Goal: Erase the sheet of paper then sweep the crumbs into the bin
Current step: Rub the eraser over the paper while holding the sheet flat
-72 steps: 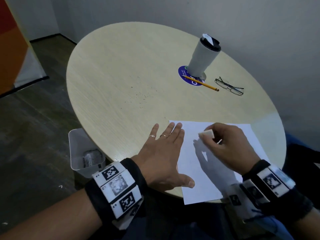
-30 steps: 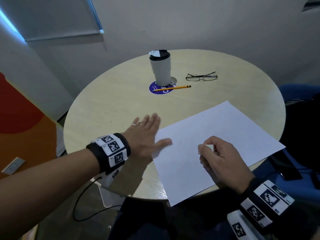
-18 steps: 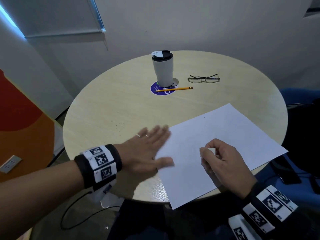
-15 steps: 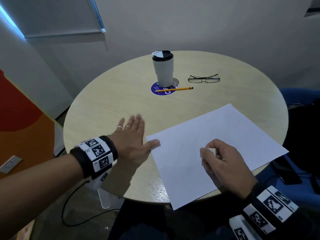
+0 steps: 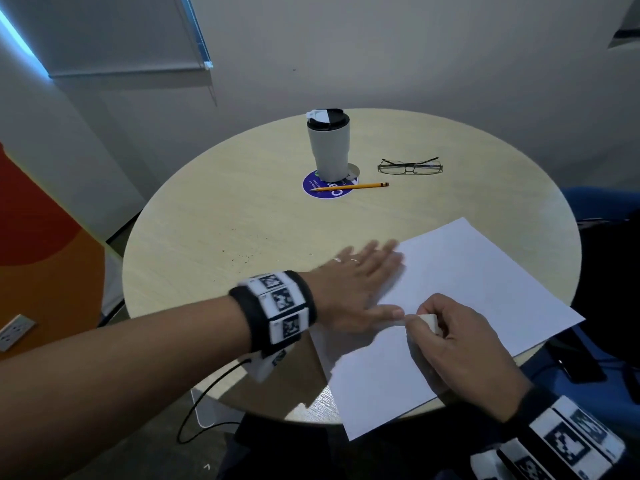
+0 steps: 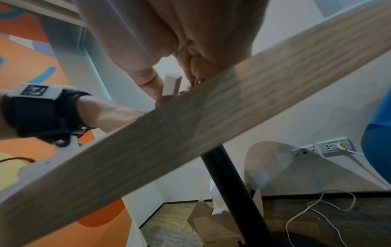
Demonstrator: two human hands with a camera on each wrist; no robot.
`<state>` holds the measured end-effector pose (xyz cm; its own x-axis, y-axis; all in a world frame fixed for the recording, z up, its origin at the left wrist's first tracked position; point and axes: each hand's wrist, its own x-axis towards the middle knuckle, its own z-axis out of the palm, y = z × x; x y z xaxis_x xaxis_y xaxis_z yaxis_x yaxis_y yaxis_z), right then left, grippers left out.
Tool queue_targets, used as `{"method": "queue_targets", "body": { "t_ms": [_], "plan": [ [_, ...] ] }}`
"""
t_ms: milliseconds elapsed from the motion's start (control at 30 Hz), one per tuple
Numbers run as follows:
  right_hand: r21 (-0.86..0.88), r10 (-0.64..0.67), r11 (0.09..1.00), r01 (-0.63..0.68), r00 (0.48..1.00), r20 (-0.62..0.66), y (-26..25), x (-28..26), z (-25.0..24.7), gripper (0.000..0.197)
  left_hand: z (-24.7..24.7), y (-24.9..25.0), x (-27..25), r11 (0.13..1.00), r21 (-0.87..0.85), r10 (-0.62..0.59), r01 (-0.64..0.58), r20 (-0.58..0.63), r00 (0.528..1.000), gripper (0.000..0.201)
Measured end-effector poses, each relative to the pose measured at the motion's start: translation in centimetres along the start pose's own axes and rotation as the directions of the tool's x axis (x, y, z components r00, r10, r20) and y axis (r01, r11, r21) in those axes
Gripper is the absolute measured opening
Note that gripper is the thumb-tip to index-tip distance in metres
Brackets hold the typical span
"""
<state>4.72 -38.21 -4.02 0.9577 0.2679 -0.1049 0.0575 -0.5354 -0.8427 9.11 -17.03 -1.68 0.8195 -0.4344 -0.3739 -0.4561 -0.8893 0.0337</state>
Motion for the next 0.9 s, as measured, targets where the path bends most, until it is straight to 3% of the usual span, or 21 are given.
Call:
{"method": "queue_targets", "body": {
  "t_ms": [67, 167, 267, 367, 400, 433, 500, 567, 633, 700, 767, 833, 900],
  "plan": [
    [-0.018, -0.004, 1.0, 0.004, 1.0, -0.012, -0.1, -0.1, 0.0, 0.027, -0.1, 0.9, 2.1, 0.989, 0.081, 0.119, -0.121, 0.02, 0.993, 0.08],
    [-0.03, -0.004, 1.0, 0.004, 1.0, -0.021, -0.3, -0.4, -0.3, 0.024, -0.4, 0.4, 3.8, 0.988, 0.084, 0.123, -0.127, 0.053, 0.991, 0.084],
    [-0.007, 0.017, 1.0, -0.017, 1.0, 0.005, -0.7, -0.5, -0.2, 0.026, -0.9, -2.1, 3.6, 0.994, 0.045, -0.1, 0.097, 0.067, 0.993, 0.101],
    [-0.02, -0.012, 1.0, 0.012, 1.0, -0.016, -0.8, -0.5, -0.2, 0.027, -1.1, -4.1, 3.4, 0.91, 0.009, -0.414, 0.414, 0.067, 0.908, 0.115],
    [-0.024, -0.017, 1.0, 0.017, 1.0, -0.016, -0.7, -0.5, -0.2, 0.027, -0.9, -3.9, 3.3, 0.897, -0.021, -0.44, 0.441, 0.056, 0.896, 0.116],
    [-0.026, -0.017, 1.0, 0.017, 1.0, -0.015, -0.7, -0.5, -0.1, 0.027, -0.8, -3.2, 3.2, 0.92, -0.039, -0.388, 0.389, 0.032, 0.921, 0.112],
    [-0.029, -0.015, 0.999, 0.015, 1.0, -0.012, -0.6, -0.5, -0.1, 0.027, -0.6, -1.0, 3.3, 0.996, 0.022, -0.086, 0.086, -0.014, 0.996, 0.096],
    [-0.046, -0.037, 0.998, 0.036, 0.999, -0.029, -0.4, -0.4, 0.0, 0.027, -0.7, 0.9, 4.0, 0.964, 0.172, 0.198, -0.2, 0.031, 0.98, 0.079],
    [-0.056, -0.057, 0.997, 0.054, 0.998, -0.042, -0.4, -0.5, 0.0, 0.026, -1.2, 1.5, 5.3, 0.95, 0.198, 0.233, -0.241, 0.063, 0.97, 0.076],
    [-0.056, -0.052, 0.997, 0.05, 0.998, -0.043, -0.4, -0.5, 0.0, 0.027, -1.9, 1.0, 6.1, 0.982, 0.149, 0.107, -0.116, 0.067, 0.992, 0.085],
    [-0.059, -0.041, 0.998, 0.038, 0.998, -0.038, -0.4, -0.5, 0.0, 0.027, -2.3, -0.3, 6.2, 0.989, 0.09, -0.126, 0.119, 0.076, 0.989, 0.102],
    [-0.065, -0.043, 0.997, 0.041, 0.999, -0.032, -0.3, -0.5, 0.0, 0.028, -2.6, -1.4, 5.5, 0.925, 0.084, -0.378, 0.37, 0.133, 0.916, 0.114],
    [-0.073, -0.05, 0.996, 0.047, 0.998, -0.036, -0.3, -0.5, 0.0, 0.028, -2.7, -1.4, 3.9, 0.852, 0.093, -0.524, 0.516, 0.162, 0.836, 0.109]
  ]
}}
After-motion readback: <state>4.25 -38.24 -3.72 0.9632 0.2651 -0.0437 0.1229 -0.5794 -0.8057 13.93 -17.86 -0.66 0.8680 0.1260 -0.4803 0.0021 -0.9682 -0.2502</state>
